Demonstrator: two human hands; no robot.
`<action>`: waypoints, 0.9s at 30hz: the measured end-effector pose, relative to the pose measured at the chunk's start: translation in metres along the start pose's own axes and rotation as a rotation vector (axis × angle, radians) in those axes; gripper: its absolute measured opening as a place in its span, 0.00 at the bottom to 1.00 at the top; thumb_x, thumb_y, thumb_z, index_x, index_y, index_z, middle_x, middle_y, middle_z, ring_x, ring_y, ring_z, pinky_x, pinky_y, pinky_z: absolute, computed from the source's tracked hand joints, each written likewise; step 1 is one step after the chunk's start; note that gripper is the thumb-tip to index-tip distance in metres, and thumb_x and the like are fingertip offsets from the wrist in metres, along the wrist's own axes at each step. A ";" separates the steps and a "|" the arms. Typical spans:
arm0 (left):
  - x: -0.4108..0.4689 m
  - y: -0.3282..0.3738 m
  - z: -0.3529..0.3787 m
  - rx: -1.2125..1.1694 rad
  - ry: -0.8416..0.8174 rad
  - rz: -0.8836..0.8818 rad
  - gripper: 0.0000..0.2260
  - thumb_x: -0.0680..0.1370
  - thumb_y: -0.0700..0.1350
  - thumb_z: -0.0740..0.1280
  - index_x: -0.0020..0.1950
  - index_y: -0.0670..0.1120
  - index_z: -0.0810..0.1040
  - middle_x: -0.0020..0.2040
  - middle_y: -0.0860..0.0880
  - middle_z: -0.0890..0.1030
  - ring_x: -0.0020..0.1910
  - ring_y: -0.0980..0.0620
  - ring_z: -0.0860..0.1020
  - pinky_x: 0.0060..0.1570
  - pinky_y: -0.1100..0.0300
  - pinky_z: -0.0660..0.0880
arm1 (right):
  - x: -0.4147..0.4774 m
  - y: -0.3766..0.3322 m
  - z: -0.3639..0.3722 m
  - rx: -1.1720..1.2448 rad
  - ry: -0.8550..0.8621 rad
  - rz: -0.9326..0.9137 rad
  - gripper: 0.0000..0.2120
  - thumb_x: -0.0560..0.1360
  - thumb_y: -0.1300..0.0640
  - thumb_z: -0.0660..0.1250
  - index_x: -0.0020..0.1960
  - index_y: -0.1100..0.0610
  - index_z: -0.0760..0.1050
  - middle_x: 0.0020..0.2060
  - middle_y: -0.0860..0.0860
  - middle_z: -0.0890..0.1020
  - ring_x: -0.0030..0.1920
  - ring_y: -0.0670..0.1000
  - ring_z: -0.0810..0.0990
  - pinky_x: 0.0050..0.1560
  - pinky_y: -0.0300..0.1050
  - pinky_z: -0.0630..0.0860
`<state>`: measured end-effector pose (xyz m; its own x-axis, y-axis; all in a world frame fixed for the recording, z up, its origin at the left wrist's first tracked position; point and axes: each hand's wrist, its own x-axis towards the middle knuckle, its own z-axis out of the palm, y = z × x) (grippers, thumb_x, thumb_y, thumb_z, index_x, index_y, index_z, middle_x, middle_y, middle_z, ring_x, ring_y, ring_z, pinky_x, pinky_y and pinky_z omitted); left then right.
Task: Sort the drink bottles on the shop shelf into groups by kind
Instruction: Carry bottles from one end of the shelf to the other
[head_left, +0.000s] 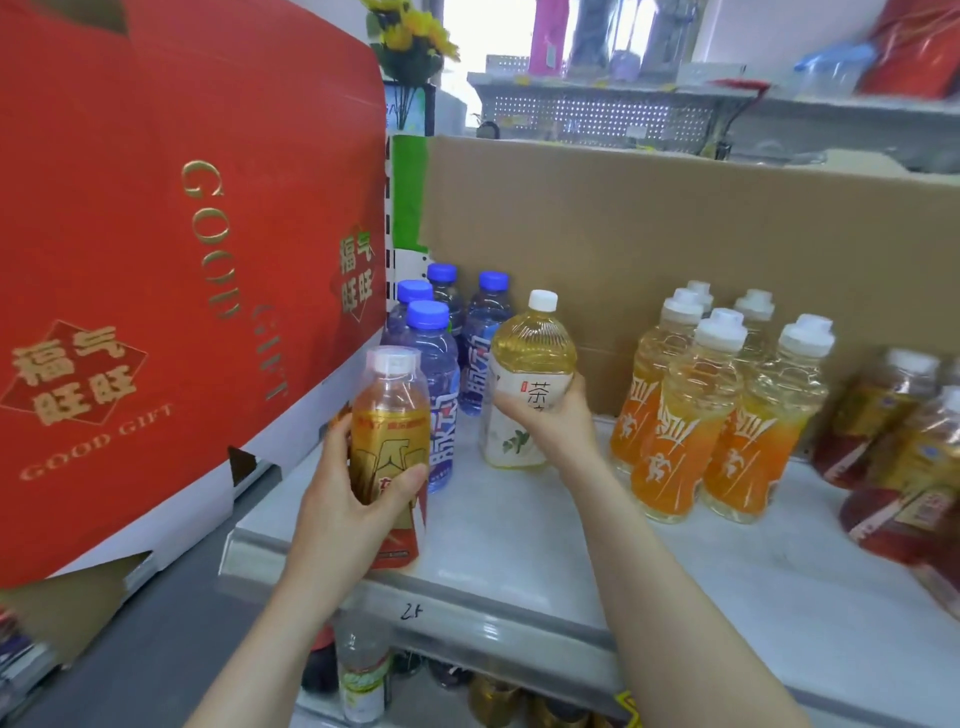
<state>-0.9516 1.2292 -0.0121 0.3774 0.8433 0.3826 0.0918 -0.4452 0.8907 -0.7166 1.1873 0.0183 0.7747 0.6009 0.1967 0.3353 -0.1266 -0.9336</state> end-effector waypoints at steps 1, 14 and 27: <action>0.000 -0.001 -0.001 -0.006 0.003 -0.003 0.37 0.63 0.68 0.69 0.69 0.59 0.66 0.55 0.65 0.77 0.52 0.73 0.75 0.50 0.62 0.73 | 0.000 0.000 0.000 -0.014 -0.001 -0.010 0.35 0.62 0.48 0.84 0.61 0.49 0.68 0.53 0.44 0.80 0.55 0.48 0.81 0.47 0.40 0.75; 0.003 -0.010 -0.001 -0.142 -0.102 0.056 0.37 0.68 0.65 0.71 0.74 0.57 0.63 0.57 0.69 0.76 0.55 0.70 0.75 0.58 0.58 0.72 | -0.103 -0.005 -0.033 0.051 0.048 0.004 0.35 0.61 0.48 0.84 0.61 0.49 0.68 0.54 0.43 0.81 0.52 0.41 0.80 0.53 0.45 0.80; -0.073 0.043 0.052 -0.638 -0.410 -0.122 0.28 0.69 0.63 0.70 0.68 0.58 0.72 0.59 0.53 0.83 0.55 0.51 0.83 0.52 0.51 0.78 | -0.220 0.003 -0.127 0.230 0.400 0.001 0.27 0.64 0.36 0.77 0.57 0.46 0.77 0.52 0.47 0.86 0.54 0.51 0.85 0.57 0.61 0.80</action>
<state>-0.9274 1.1328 -0.0143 0.7220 0.6406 0.2615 -0.3477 0.0091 0.9376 -0.8184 0.9548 0.0106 0.9363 0.2431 0.2535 0.2415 0.0783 -0.9672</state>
